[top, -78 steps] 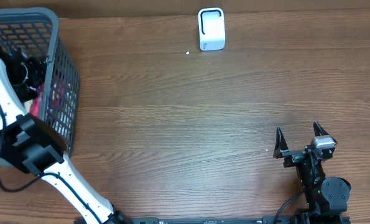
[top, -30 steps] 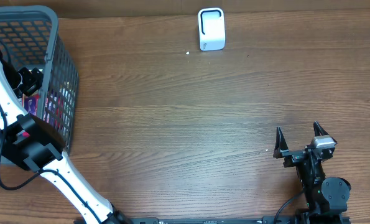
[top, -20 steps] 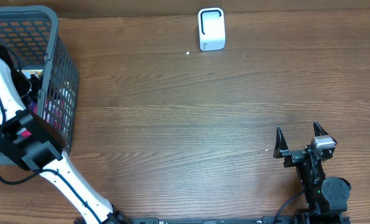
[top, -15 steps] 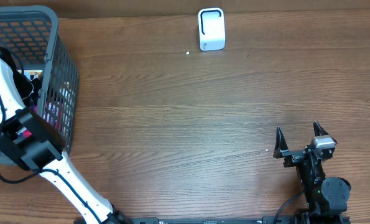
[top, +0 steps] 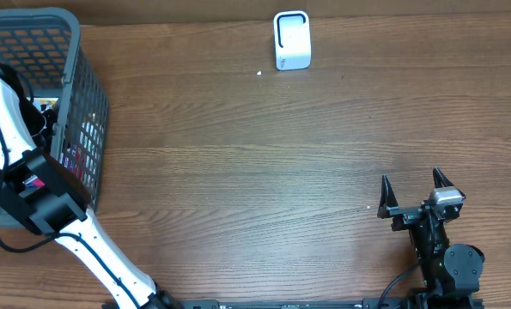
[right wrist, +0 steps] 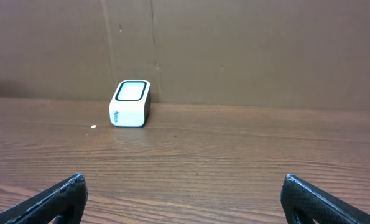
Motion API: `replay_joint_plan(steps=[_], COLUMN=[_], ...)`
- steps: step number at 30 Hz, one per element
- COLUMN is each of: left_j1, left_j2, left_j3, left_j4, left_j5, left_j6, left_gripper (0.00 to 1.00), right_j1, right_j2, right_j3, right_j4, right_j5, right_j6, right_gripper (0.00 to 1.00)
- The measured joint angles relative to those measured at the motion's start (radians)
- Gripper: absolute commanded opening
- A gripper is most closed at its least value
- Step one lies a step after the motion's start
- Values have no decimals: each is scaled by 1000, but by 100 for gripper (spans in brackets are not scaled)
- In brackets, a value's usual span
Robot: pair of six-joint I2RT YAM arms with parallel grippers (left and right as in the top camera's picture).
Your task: Scan the item barcode
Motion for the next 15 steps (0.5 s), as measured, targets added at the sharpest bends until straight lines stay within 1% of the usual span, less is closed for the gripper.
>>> replay_joint_plan(steps=[2,4,8,15], left_j1=[0,0,-3,-43], left_j2=[5,13,45,4], left_j3=[35,108,246,352], left_j4=[-46,-99,-92,-70], left_j5=[-8,-6,-3,-61], left_j6=[-23,-43,-72,-106], left_gripper=[4,4,4,4], right_j1=[0,0,0,0], right_j2=[0,0,0,0], right_j3=[0,0,0,0], right_j4=[0,0,0,1], right_j5=[0,0,0,0], right_j6=[0,0,0,0], right_gripper=[100,100,100,100])
